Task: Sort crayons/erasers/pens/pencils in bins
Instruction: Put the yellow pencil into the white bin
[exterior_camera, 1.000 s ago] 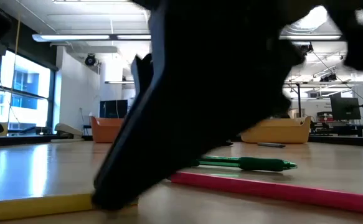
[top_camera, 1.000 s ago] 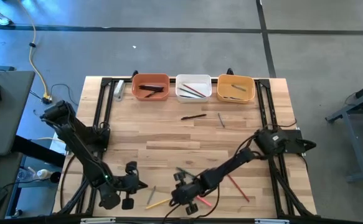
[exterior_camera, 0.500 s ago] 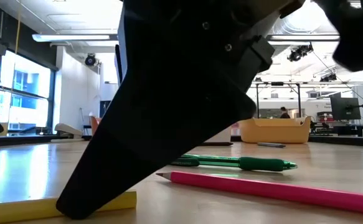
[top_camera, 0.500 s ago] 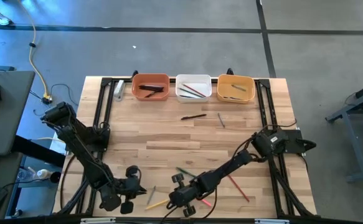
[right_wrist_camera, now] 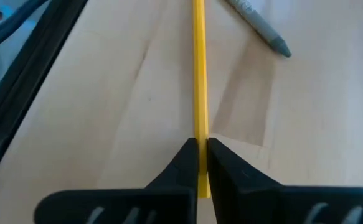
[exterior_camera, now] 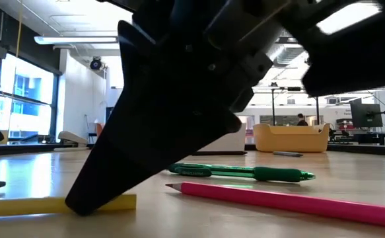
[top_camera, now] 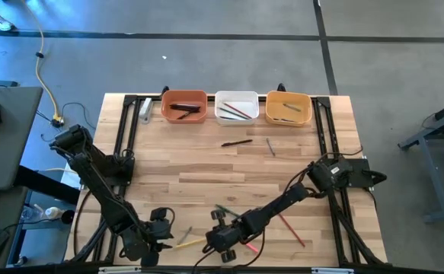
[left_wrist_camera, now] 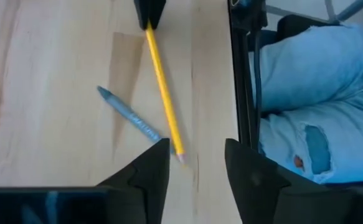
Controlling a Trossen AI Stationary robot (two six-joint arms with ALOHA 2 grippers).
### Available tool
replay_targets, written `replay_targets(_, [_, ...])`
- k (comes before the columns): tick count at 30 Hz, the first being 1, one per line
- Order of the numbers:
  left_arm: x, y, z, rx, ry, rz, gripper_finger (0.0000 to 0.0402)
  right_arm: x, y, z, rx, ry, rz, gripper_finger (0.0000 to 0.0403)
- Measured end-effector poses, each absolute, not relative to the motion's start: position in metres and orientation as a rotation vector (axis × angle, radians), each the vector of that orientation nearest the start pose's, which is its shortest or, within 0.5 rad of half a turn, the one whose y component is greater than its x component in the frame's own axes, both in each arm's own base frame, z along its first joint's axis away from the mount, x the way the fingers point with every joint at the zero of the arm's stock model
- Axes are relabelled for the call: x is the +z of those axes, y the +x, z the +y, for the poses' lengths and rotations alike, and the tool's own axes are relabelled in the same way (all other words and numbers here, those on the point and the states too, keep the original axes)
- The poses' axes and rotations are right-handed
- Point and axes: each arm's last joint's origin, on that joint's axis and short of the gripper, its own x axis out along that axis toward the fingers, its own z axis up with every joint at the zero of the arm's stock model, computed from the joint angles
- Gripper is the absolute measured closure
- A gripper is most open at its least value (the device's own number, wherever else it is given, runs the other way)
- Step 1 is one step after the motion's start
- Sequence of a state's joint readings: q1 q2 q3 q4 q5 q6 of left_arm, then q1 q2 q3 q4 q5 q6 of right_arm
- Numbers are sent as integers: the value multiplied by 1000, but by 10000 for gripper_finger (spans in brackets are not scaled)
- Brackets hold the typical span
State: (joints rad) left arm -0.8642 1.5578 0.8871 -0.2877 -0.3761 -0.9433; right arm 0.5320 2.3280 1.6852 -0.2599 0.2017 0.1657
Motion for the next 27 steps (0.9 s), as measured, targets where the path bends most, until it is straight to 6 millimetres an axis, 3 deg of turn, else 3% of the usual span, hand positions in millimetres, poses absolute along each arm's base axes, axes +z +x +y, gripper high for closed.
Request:
replay_targets(8, [185, 203, -222, -45, -325, 903, 250, 123, 429, 245, 214, -143, 842, 400])
replay_targets(14, [182, 203, -221, -50, -321, 928, 250, 138, 430, 244, 163, -138, 794, 401])
replay_targets(19, [170, 211, -219, -37, -323, 982, 250, 151, 429, 244, 163, -161, 763, 401])
replay_targets(27, [164, 226, -206, -3, -331, 1006, 250, 151, 428, 245, 173, -182, 765, 402])
